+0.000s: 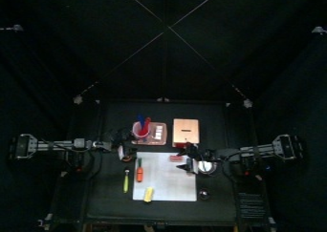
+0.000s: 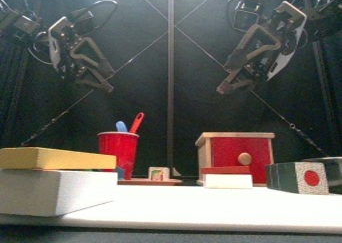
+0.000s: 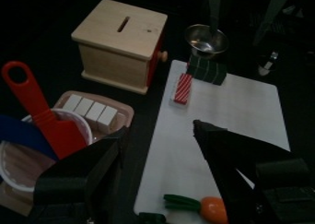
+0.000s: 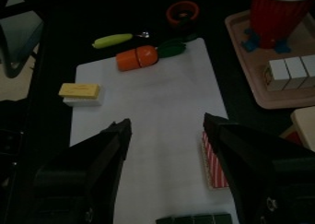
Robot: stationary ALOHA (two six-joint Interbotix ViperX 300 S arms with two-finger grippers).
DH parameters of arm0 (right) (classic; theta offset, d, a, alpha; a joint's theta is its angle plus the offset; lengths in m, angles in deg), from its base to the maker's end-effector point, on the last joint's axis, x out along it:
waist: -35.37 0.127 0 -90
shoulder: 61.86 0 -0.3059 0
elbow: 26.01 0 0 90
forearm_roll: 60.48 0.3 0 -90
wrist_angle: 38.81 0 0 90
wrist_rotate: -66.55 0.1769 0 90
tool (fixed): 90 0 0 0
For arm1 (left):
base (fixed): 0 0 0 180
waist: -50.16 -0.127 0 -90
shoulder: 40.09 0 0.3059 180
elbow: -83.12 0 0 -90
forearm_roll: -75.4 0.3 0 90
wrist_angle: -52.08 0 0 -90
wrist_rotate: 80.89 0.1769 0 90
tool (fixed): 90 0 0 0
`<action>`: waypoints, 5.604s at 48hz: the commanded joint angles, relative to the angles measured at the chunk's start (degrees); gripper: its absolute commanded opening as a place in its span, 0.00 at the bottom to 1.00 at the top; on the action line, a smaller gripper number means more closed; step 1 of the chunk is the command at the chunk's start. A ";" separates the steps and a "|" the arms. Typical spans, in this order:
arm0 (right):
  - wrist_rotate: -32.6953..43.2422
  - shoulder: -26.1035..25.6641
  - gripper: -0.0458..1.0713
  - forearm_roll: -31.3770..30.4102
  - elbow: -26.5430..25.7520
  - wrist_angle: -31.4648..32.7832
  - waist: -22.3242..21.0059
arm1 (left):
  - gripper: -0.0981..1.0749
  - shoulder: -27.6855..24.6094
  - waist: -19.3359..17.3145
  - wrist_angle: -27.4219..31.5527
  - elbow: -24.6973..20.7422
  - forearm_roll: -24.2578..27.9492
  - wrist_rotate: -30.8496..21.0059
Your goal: Move assembled egg sushi to the top of the cutting board
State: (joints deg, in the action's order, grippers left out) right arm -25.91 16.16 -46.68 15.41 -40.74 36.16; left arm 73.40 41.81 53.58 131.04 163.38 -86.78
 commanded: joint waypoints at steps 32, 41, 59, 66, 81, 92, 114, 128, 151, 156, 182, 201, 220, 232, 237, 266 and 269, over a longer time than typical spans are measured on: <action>-0.09 -0.62 0.89 -2.64 -0.09 -0.44 -0.26 | 0.88 -16.17 8.44 10.90 -14.06 -16.17 0.44; -0.18 0.26 0.89 -3.78 0.44 -0.44 -0.62 | 0.88 -19.07 8.35 9.76 -17.40 -23.82 0.53; 0.00 1.76 0.89 -4.66 0.44 -0.35 -1.05 | 0.88 -25.49 3.96 -12.39 -21.53 -20.74 0.79; 0.00 1.67 0.89 -4.57 0.44 -0.35 -1.05 | 0.88 -26.02 1.32 -21.01 -22.24 -10.20 0.53; 0.00 1.67 0.89 -2.11 0.26 -0.26 -1.05 | 0.88 -26.28 -4.75 -24.43 -21.80 3.43 -8.70; 0.09 1.76 0.89 -1.58 0.09 -0.09 -1.05 | 0.88 -28.39 -5.19 -26.98 -24.87 15.73 -14.85; 0.09 2.72 0.89 0.09 -0.35 -0.09 -1.05 | 0.88 -28.39 -5.01 -34.37 -30.15 45.26 -38.58; 0.09 3.52 0.89 0.18 -0.44 -0.09 -1.14 | 0.87 -29.44 -4.75 -33.13 -28.83 46.05 -44.82; 0.00 3.52 0.89 -0.26 -0.35 0.09 -1.14 | 0.87 -28.65 2.64 -31.64 -24.52 36.30 -48.16; 0.00 3.52 0.89 0.09 -0.26 0.00 -1.14 | 0.87 -29.18 2.64 -32.26 -26.89 36.21 -48.34; 0.09 1.76 0.89 0.00 -0.53 1.93 -1.14 | 0.87 -33.31 1.93 -33.13 -34.80 41.13 -47.64; 0.09 1.58 0.89 3.34 -0.97 2.64 -0.70 | 0.87 -30.50 7.73 -34.63 -24.70 31.73 -50.80; 0.09 7.73 0.89 3.52 -6.06 7.03 2.02 | 0.87 -26.89 12.22 -28.39 -16.88 30.50 -51.68; 0.09 10.28 0.89 4.13 -6.77 7.21 2.55 | 0.88 -28.21 15.64 -20.92 -13.80 16.17 -52.56; 0.09 10.55 0.89 4.22 -6.68 7.21 2.90 | 0.88 -28.39 17.93 -16.96 -12.74 10.81 -52.56; 0.00 12.13 0.89 2.11 -4.57 7.03 3.08 | 0.87 -32.08 33.22 8.96 -13.80 -16.70 -51.59; 0.00 12.66 0.89 2.20 -4.66 7.03 3.08 | 0.87 -33.31 34.45 9.93 -14.41 -18.90 -51.50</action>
State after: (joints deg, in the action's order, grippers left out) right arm -25.82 29.08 -44.49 11.28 -33.36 39.23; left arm 40.79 74.68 62.28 118.30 147.03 -138.37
